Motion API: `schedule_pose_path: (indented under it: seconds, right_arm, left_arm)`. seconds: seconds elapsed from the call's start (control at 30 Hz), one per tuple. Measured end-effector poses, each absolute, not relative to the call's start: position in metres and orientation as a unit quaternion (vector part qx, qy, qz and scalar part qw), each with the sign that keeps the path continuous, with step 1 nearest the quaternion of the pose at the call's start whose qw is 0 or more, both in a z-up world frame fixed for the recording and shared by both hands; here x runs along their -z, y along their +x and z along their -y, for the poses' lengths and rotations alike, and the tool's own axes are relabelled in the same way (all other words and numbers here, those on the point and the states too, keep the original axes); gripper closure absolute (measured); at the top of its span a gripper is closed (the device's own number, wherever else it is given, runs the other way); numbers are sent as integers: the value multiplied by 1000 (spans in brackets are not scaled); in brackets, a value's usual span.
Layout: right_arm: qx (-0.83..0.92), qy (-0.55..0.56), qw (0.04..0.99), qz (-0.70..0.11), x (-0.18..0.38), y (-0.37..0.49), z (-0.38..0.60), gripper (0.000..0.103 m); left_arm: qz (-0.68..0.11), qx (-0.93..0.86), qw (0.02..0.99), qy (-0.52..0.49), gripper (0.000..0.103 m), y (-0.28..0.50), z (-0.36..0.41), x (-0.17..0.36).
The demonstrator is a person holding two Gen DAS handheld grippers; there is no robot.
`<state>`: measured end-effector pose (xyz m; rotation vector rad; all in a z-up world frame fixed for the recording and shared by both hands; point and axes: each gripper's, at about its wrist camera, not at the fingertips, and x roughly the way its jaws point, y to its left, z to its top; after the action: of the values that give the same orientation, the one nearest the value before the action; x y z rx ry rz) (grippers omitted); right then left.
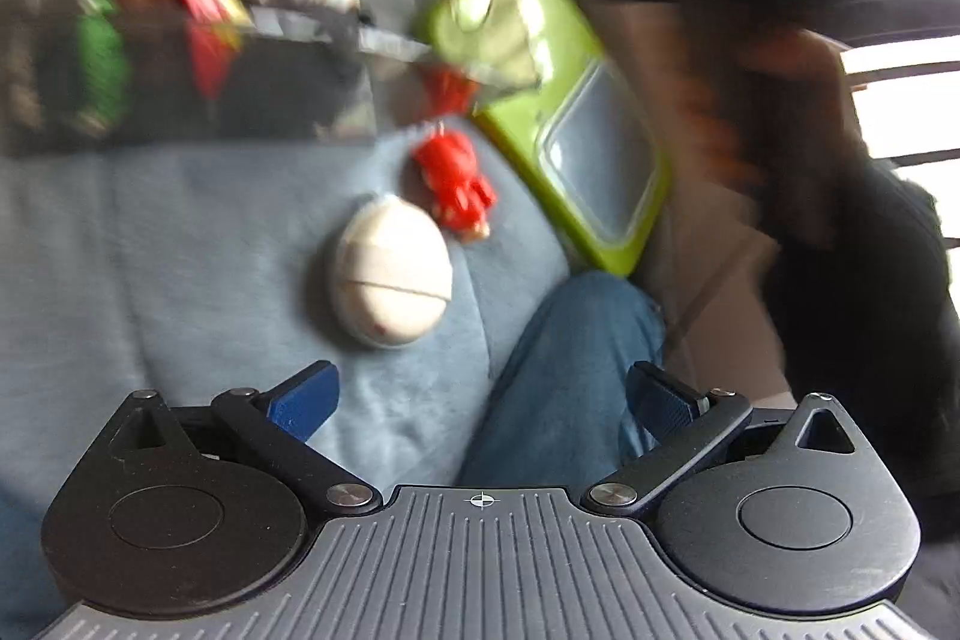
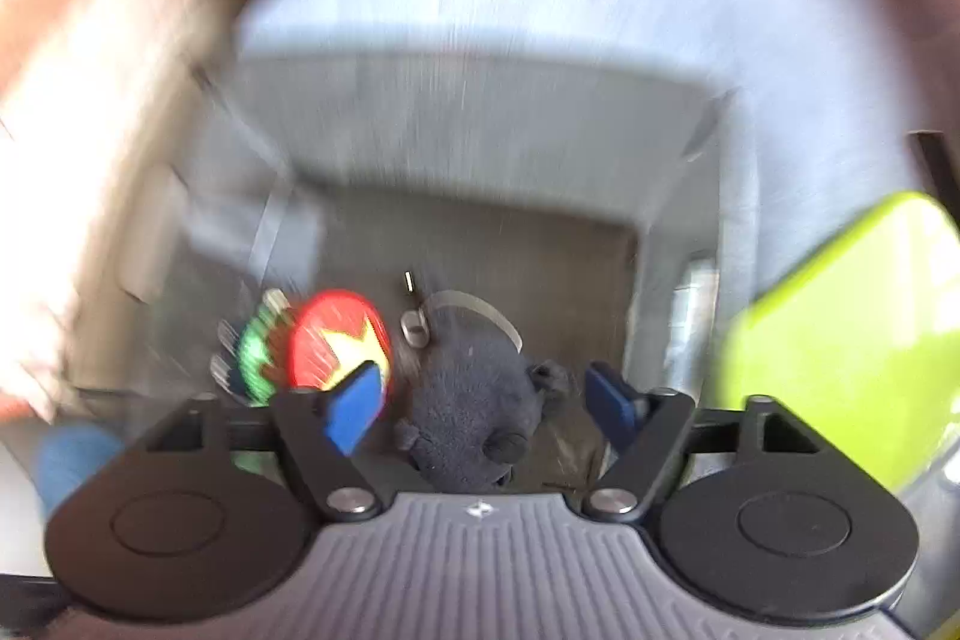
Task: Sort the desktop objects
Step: 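Lower the black plush into the clear box and open the right tool, then grasp the beige round zipper pouch with the left tool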
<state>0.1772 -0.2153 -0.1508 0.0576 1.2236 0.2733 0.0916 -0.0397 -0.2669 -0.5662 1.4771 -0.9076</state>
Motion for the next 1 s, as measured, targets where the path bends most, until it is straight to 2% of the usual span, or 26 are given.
schedule_pose_path:
  seconds: [0.03,0.13,0.2,0.33,0.37,0.5,0.57,0.67,0.8,1.0]
  right_arm:
    - [-131,45,827,-545,135,165,229,22]
    - [-139,98,866,-471,95,129,267,11]
    - [-127,122,884,-434,99,100,294,8]
    - [-65,170,905,-384,119,60,344,8]
    - [-41,180,905,-384,128,54,354,8]
    - [20,182,903,-389,164,50,381,8]
    - [23,192,899,-394,179,48,385,8]
    - [7,236,885,-402,188,43,394,8]
    - [-32,296,870,-393,202,38,392,8]
    - [-64,285,866,-405,208,37,376,8]
  left_arm:
    - [-645,401,596,-260,0,94,51,280]
    - [-636,434,560,-307,0,98,77,303]
    - [-628,459,551,-303,0,99,92,305]
    - [-584,548,464,-377,0,91,89,301]
    - [-575,553,468,-382,0,91,83,297]
    - [-596,441,615,-267,0,92,55,283]
    - [-619,373,651,-233,0,93,57,296]
    - [-637,328,658,-230,0,93,77,320]
    - [-662,273,679,-163,0,90,103,337]
    - [-659,309,672,-137,0,85,127,341]
